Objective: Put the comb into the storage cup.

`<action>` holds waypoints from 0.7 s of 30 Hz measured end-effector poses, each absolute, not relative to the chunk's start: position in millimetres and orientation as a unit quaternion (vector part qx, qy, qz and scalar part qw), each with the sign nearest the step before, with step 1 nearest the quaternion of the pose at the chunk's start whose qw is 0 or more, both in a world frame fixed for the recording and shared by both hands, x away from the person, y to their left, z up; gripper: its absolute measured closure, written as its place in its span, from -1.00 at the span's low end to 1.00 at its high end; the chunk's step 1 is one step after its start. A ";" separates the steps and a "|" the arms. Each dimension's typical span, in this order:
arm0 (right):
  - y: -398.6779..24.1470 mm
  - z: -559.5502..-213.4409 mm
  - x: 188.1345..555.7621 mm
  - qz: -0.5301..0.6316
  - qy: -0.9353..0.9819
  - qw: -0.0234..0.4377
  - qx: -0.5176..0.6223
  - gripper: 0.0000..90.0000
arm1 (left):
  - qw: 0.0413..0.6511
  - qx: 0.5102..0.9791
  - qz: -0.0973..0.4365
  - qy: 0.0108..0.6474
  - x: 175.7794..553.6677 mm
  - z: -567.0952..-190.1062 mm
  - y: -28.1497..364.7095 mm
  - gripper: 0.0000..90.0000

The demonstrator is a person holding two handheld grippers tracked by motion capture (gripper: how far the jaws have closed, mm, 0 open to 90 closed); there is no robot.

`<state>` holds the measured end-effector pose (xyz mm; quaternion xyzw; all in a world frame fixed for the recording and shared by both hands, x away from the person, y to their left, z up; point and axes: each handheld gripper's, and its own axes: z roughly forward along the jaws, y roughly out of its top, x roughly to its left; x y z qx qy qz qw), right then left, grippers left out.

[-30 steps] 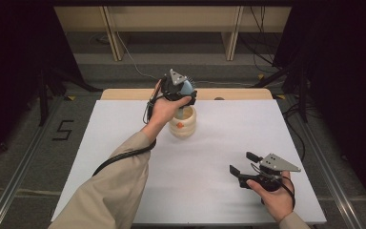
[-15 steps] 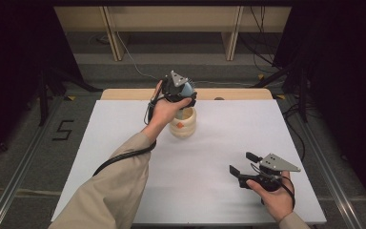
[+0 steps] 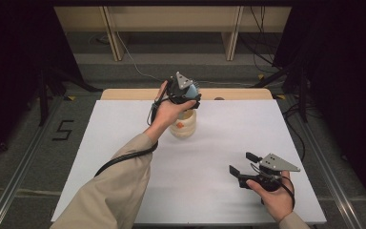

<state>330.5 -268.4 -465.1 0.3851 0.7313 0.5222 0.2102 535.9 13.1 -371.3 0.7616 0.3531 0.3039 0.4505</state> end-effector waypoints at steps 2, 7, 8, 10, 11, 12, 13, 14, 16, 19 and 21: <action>-268.6 -465.1 330.6 0.522 0.732 0.211 0.385 -0.65 | 0.451 0.765 0.296 0.351 535.0 -372.6 8.8 -0.60; -269.1 -464.9 330.4 0.523 0.731 0.211 0.384 -0.65 | 0.450 0.770 0.296 0.342 533.3 -374.7 1.5 -0.62; -269.2 -464.9 330.4 0.523 0.731 0.211 0.385 -0.65 | 0.449 0.771 0.296 0.342 533.2 -374.7 1.1 -0.62; -269.3 -464.8 330.2 0.522 0.731 0.211 0.385 -0.65 | 0.449 0.772 0.297 0.339 532.9 -374.9 0.5 -0.62; -269.3 -464.8 330.2 0.522 0.732 0.210 0.385 -0.65 | 0.449 0.772 0.297 0.337 532.6 -375.2 0.1 -0.62; -269.2 -464.8 330.3 0.522 0.732 0.211 0.384 -0.65 | 0.448 0.775 0.297 0.333 532.2 -375.2 -0.1 -0.63; -269.1 -464.9 330.4 0.522 0.731 0.211 0.384 -0.65 | 0.448 0.775 0.296 0.332 531.8 -375.4 -0.7 -0.63; -269.0 -465.0 330.4 0.522 0.731 0.210 0.385 -0.65 | 0.447 0.778 0.295 0.328 531.1 -375.7 -1.5 -0.63; -268.7 -464.9 330.4 0.522 0.732 0.211 0.384 -0.65 | 0.445 0.782 0.293 0.323 529.9 -376.3 -3.0 -0.65; -268.7 -464.9 330.4 0.521 0.732 0.212 0.384 -0.65 | 0.443 0.786 0.292 0.319 528.4 -377.0 -5.7 -0.66; -268.7 -465.0 330.4 0.521 0.732 0.211 0.384 -0.65 | 0.438 0.790 0.292 0.313 527.3 -377.2 -7.2 -0.66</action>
